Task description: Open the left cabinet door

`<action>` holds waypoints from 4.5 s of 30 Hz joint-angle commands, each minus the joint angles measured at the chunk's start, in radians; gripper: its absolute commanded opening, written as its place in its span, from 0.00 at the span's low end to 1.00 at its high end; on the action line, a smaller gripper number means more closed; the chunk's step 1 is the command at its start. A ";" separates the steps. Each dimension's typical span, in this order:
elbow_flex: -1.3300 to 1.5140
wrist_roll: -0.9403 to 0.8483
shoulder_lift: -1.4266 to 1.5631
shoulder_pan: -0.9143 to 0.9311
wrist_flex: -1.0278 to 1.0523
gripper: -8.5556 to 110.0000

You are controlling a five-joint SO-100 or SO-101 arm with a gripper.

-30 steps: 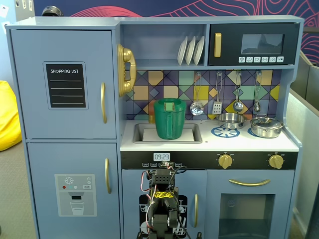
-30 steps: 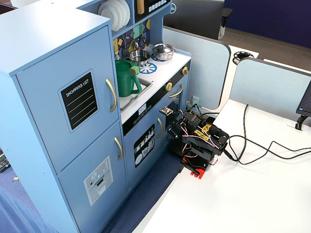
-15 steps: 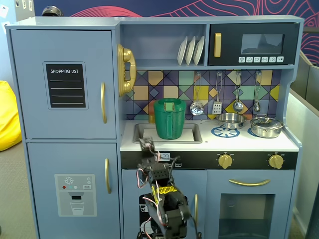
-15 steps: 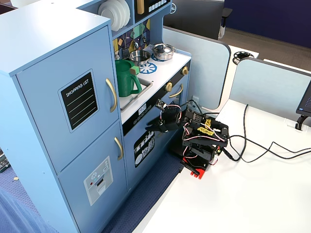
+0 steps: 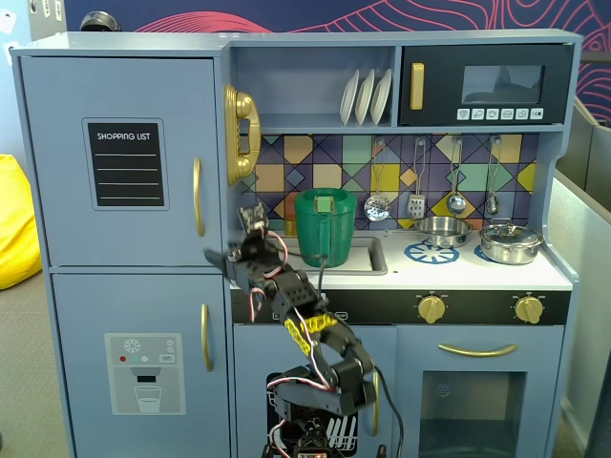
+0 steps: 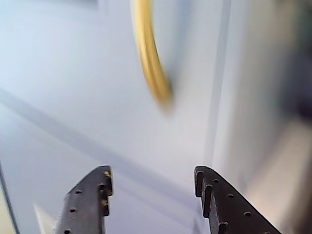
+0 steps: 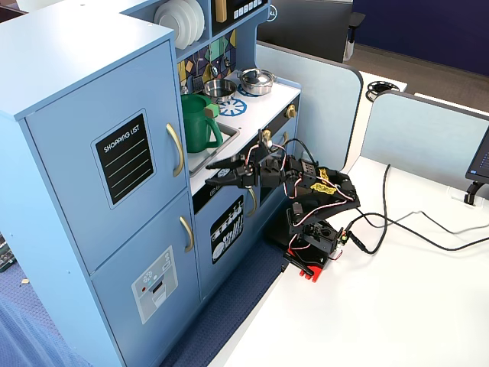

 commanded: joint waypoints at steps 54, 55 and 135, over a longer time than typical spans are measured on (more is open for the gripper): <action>-0.152 -0.299 -0.170 -0.380 -0.339 0.16; -0.130 -0.299 -0.129 -0.368 -0.321 0.16; 0.683 0.310 0.362 0.641 0.811 0.07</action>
